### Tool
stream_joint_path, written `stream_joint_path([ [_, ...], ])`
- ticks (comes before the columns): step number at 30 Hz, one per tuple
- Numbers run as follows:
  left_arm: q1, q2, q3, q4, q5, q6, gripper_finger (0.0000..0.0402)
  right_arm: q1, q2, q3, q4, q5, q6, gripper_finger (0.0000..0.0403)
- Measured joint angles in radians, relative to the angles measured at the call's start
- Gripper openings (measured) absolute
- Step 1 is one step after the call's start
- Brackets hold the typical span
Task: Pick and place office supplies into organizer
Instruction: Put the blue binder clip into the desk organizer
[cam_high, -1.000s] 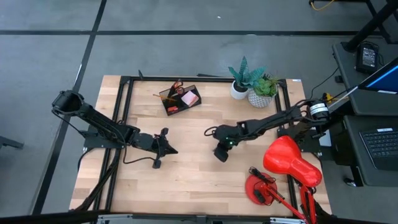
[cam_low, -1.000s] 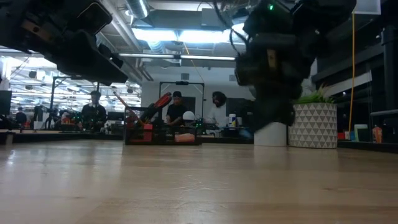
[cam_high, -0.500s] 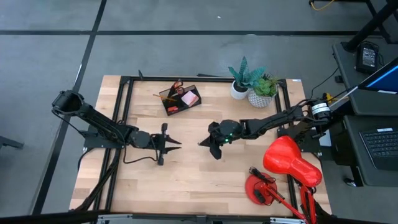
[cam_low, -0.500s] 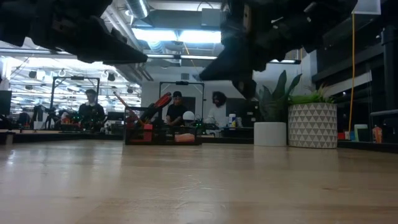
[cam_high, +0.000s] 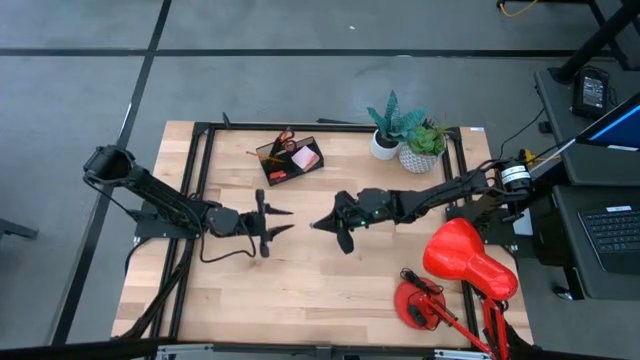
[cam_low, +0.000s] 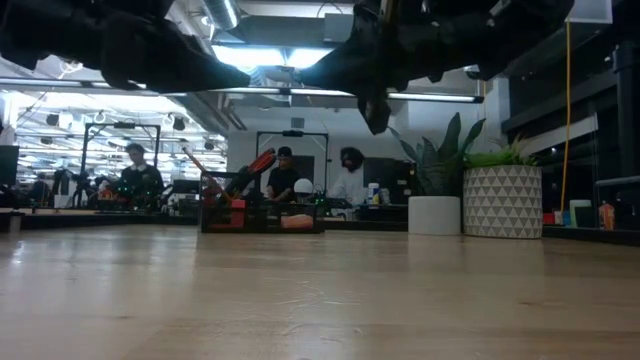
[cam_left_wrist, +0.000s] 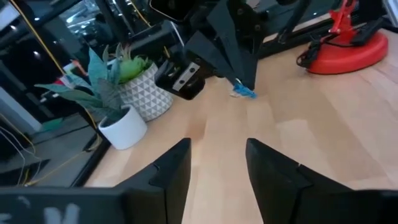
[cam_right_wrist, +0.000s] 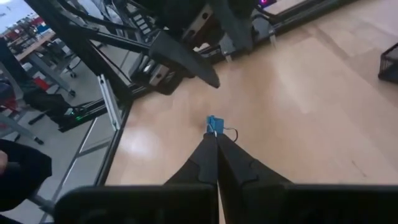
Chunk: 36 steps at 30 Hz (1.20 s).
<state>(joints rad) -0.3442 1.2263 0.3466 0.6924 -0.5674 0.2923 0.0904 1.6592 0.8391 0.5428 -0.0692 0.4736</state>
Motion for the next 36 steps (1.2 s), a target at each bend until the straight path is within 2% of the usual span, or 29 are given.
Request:
stream_joint_path([
  [7, 0.034, 0.05, 0.002, 0.06, 0.019, 0.01, 0.0153, -0.028, 0.0, 0.0, 0.026, 0.0, -0.009, 0.0],
  [14, 0.059, 0.191, 0.103, 0.078, 0.033, 0.115, 0.0153, -0.036, 0.0, 0.0, 0.036, -0.001, -0.008, 0.0],
  [19, 0.061, 0.258, 0.156, 0.075, -0.053, 0.159, 0.0153, -0.036, 0.001, 0.0, 0.038, -0.003, -0.009, 0.0],
  [22, 0.061, 0.267, 0.165, 0.075, -0.084, 0.167, 0.0153, -0.036, 0.001, 0.0, 0.037, -0.003, -0.014, 0.0],
  [36, 0.055, 0.267, 0.201, 0.075, -0.061, 0.219, 0.0152, -0.036, 0.001, 0.0, 0.038, -0.002, -0.019, 0.0],
])
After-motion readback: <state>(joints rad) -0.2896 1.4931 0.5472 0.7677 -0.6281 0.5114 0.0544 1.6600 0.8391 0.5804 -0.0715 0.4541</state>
